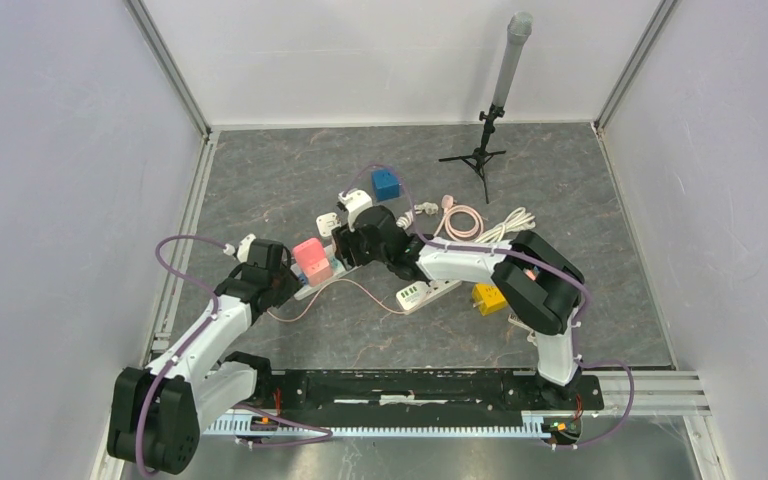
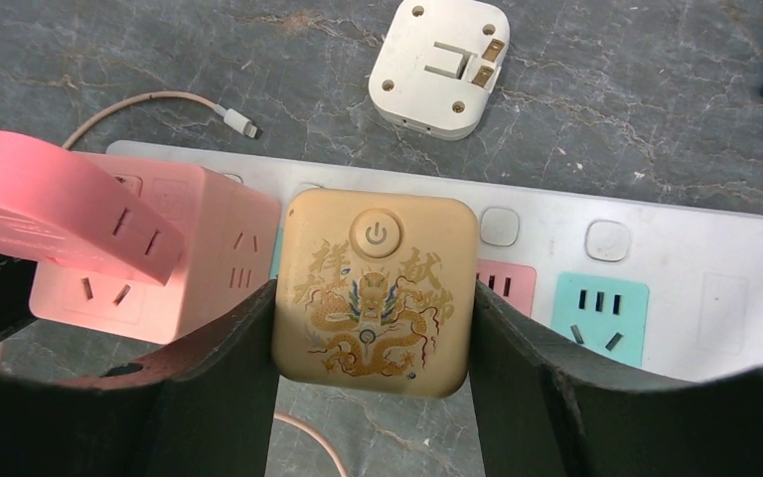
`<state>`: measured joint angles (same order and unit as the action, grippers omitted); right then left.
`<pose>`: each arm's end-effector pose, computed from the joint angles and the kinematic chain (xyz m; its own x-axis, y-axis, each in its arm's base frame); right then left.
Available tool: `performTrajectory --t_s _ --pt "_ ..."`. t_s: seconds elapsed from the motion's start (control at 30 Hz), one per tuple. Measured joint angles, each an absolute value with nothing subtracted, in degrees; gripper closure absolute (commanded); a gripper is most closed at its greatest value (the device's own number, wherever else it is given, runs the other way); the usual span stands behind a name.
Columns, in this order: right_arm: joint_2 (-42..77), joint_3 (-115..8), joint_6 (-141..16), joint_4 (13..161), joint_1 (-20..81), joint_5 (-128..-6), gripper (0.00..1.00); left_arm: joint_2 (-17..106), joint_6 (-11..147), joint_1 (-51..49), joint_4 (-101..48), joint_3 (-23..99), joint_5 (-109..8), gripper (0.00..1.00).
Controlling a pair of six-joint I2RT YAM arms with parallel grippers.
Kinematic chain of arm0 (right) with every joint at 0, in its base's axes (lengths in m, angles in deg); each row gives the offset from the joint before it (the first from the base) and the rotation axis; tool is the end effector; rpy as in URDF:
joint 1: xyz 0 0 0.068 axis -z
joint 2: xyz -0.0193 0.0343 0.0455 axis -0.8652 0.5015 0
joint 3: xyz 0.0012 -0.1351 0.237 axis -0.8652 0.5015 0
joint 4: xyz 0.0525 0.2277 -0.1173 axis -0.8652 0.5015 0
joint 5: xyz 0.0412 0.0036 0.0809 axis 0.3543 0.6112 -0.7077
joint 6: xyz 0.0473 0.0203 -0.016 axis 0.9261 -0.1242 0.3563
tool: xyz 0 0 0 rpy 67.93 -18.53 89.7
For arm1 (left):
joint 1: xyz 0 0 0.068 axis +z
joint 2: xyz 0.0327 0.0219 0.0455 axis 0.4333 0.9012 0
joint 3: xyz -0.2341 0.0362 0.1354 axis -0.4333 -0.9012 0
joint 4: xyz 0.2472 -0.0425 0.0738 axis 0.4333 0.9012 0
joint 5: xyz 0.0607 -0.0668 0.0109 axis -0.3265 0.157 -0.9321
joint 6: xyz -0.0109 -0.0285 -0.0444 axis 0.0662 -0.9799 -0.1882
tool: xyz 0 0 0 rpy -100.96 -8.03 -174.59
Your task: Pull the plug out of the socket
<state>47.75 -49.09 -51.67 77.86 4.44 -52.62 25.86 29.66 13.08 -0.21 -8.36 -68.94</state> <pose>0.2510 0.3569 0.1896 -0.5104 -0.2167 -0.8322 -0.6339 0.7487 0.1938 0.1752 -0.0327 0.1700 -0.6027 -0.6394 -0.4774 -0.5414 0.7672 -0.3439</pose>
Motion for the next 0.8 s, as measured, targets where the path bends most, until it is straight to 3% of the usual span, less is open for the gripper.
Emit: performTrajectory --t_s 0.2,0.5,0.8 --pt "46.8 -45.9 -47.2 73.8 7.3 -58.5 1.00 25.7 29.6 13.0 -0.2 -8.4 -68.5 0.58" --pt "47.5 -50.0 -50.8 80.3 3.6 -51.7 1.00 24.7 29.7 13.1 1.0 -8.5 -69.7 0.58" --pt "46.5 -46.4 -46.8 75.7 7.2 -59.0 1.00 24.1 29.7 13.1 1.4 -8.7 -68.8 0.58"
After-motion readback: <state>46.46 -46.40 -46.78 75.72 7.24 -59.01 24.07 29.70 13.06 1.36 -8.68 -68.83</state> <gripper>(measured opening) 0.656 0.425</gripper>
